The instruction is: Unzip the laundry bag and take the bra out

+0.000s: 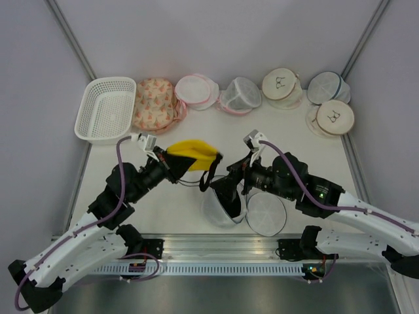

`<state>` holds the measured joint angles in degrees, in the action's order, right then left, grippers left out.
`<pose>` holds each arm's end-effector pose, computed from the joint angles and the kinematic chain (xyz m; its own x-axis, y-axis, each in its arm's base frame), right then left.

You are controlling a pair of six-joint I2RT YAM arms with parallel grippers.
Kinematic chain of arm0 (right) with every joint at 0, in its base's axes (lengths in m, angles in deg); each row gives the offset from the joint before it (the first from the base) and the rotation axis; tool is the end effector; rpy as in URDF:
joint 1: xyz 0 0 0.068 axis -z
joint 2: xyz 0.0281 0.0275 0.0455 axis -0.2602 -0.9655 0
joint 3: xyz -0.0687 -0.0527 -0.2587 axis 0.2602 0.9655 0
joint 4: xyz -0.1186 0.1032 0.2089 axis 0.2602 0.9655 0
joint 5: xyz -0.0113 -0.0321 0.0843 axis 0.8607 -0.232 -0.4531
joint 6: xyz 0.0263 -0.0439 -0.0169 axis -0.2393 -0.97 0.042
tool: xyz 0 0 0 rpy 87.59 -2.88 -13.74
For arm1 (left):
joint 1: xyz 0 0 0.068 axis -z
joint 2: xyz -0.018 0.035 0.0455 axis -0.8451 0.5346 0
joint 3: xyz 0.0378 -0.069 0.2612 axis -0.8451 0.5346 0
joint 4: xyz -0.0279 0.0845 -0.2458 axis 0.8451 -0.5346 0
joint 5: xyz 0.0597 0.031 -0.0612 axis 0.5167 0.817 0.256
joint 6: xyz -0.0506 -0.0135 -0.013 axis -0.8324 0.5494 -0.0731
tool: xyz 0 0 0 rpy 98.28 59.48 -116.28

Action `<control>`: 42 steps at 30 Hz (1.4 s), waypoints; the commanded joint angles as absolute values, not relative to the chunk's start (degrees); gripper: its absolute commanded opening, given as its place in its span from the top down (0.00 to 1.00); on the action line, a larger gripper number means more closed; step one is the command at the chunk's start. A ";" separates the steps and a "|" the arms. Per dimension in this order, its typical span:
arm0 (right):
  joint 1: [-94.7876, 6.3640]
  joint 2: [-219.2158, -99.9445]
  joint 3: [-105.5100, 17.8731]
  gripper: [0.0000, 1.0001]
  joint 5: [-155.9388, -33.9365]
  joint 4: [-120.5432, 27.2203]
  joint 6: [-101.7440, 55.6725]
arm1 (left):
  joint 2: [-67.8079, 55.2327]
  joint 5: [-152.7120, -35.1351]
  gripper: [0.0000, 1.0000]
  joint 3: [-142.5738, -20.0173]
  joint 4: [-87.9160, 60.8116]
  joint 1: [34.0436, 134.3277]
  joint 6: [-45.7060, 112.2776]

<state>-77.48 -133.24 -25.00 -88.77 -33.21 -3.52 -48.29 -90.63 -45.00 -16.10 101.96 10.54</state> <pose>0.1000 0.1930 0.3752 -0.4842 0.0308 -0.8744 -0.7618 0.4768 0.4387 0.1061 -0.1078 0.3332 -0.4063 -0.3886 -0.8270 0.6398 0.5252 -0.5611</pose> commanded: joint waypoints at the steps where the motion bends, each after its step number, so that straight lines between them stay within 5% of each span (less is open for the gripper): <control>1: -77.75 -129.04 -26.02 0.02 -77.90 -25.92 -3.22 | -41.46 -76.19 0.98 -53.83 -19.43 101.63 21.20; 5: -77.66 -124.83 -23.82 0.02 -76.58 -23.53 -2.60 | -31.18 -67.65 0.98 -61.23 -18.91 97.17 24.73; 13: -77.66 -119.37 -19.78 0.02 -76.31 -19.48 -0.94 | -13.00 -72.48 0.98 -78.35 -19.87 74.77 25.87; 22: -77.66 -119.54 -18.46 0.02 -77.19 -18.52 -1.28 | 1.44 -69.58 0.98 -92.09 -23.03 61.05 26.24; 31: -77.66 -121.65 -16.09 0.02 -77.80 -19.48 -0.93 | 15.50 -62.02 0.98 -100.26 -26.11 52.16 25.97; 42: -77.66 -128.15 -16.79 0.02 -77.10 -20.80 -1.73 | 30.71 -67.99 0.98 -113.35 -26.73 47.32 27.21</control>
<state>-77.48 -126.95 -15.73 -77.93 -19.53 -1.34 28.54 -66.40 -107.62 -27.23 48.34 25.16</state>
